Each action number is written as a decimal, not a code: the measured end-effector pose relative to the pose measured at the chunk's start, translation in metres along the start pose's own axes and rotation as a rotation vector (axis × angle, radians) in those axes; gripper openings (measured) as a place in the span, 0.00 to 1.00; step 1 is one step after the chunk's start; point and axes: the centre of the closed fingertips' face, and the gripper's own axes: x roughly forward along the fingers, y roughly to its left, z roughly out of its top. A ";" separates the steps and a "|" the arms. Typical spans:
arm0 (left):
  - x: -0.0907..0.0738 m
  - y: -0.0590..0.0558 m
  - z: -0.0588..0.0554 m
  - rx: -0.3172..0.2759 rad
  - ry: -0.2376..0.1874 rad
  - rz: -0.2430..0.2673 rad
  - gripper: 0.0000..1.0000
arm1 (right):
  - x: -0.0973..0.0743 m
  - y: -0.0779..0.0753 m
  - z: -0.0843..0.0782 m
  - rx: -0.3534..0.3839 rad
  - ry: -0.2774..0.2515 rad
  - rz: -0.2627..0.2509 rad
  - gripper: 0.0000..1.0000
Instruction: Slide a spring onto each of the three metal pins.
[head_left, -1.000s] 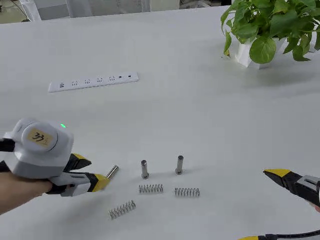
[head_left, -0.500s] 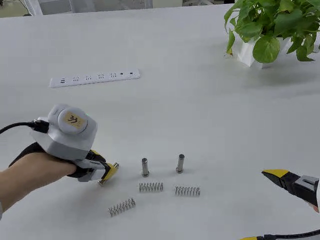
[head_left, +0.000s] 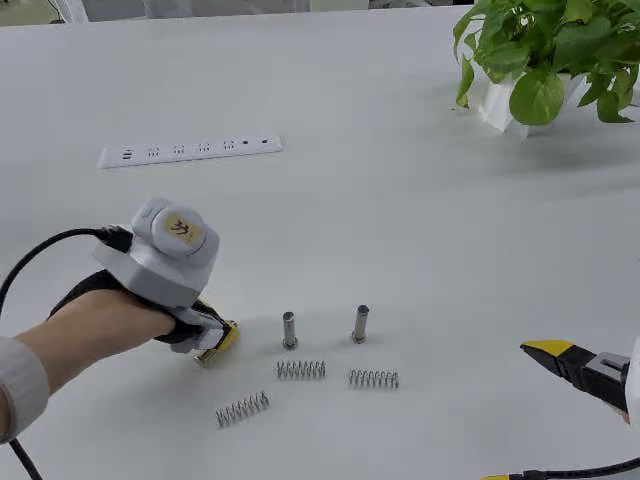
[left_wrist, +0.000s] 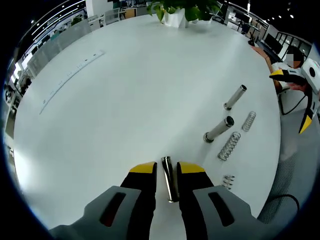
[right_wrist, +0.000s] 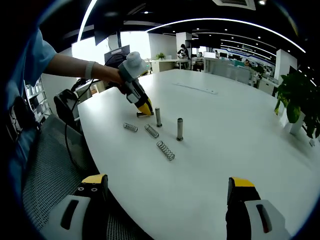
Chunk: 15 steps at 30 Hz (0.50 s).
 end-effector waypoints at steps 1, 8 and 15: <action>0.001 0.000 -0.001 -0.001 0.007 0.003 0.12 | 0.000 0.000 0.000 0.000 0.002 0.001 0.99; 0.002 0.003 -0.001 0.029 0.034 0.033 0.09 | 0.001 0.002 -0.002 -0.001 0.005 0.000 0.99; 0.003 -0.001 -0.001 0.104 0.081 0.070 0.06 | 0.002 0.005 -0.003 -0.017 0.016 0.003 0.99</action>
